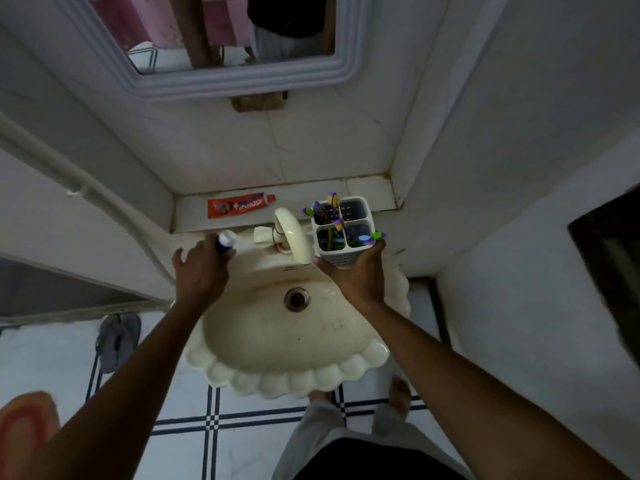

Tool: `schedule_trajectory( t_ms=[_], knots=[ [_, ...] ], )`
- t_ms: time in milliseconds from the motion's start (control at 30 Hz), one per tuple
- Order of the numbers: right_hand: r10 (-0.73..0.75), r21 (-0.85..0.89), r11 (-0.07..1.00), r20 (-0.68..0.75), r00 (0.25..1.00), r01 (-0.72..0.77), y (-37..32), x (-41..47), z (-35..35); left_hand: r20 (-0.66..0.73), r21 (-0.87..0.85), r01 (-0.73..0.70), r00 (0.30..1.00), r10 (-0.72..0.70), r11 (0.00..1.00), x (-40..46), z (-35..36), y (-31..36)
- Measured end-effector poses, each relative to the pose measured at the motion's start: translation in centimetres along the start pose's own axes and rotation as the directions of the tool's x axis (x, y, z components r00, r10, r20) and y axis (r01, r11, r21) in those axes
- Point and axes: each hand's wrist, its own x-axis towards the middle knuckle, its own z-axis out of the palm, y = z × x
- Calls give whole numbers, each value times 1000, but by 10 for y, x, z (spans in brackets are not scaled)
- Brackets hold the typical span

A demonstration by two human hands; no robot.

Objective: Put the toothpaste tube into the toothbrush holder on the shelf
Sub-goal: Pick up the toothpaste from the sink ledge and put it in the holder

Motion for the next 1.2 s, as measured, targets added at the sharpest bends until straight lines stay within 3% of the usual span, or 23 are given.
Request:
schedule_trajectory(
  t_ms=[100, 200, 367, 467, 567, 700, 800, 967, 1067, 1200],
  knots=[
    [-25, 20, 1000, 27, 999, 25, 0, -4, -10, -30, -253, 58, 997, -68, 966, -16, -47, 39],
    [-49, 35, 998, 38, 998, 48, -2, -4, -17, -72, -332, -57, 997, 34, 942, -16, -93, 100],
    [-75, 33, 997, 102, 992, 72, -6, 1, -30, 46, -55, -324, 944, 327, 944, 5, -122, 195],
    [-76, 28, 997, 133, 988, 73, -6, 4, -35, 140, 217, -479, 878, 459, 850, 19, -116, 235],
    [-61, -2, 998, 159, 985, 62, -7, 7, -40, 182, 418, -545, 834, 521, 727, 26, -108, 257],
    [-55, -11, 998, 194, 979, 59, -5, 11, -42, 146, 427, -591, 792, 592, 685, 30, -102, 268],
    [-52, -19, 998, 205, 977, 57, -3, 13, -42, 28, 271, -625, 765, 643, 732, 31, -103, 267],
    [-56, 8, 998, 201, 978, 56, 0, 18, -43, -228, -148, -562, 820, 525, 814, 42, -108, 233],
    [-62, 35, 998, 202, 978, 56, 3, 19, -39, -252, -361, -393, 914, 317, 846, 53, -103, 196],
    [-58, 30, 998, 184, 981, 54, 5, 23, -35, -196, -435, -100, 980, 14, 895, 65, -80, 133]
  ],
)
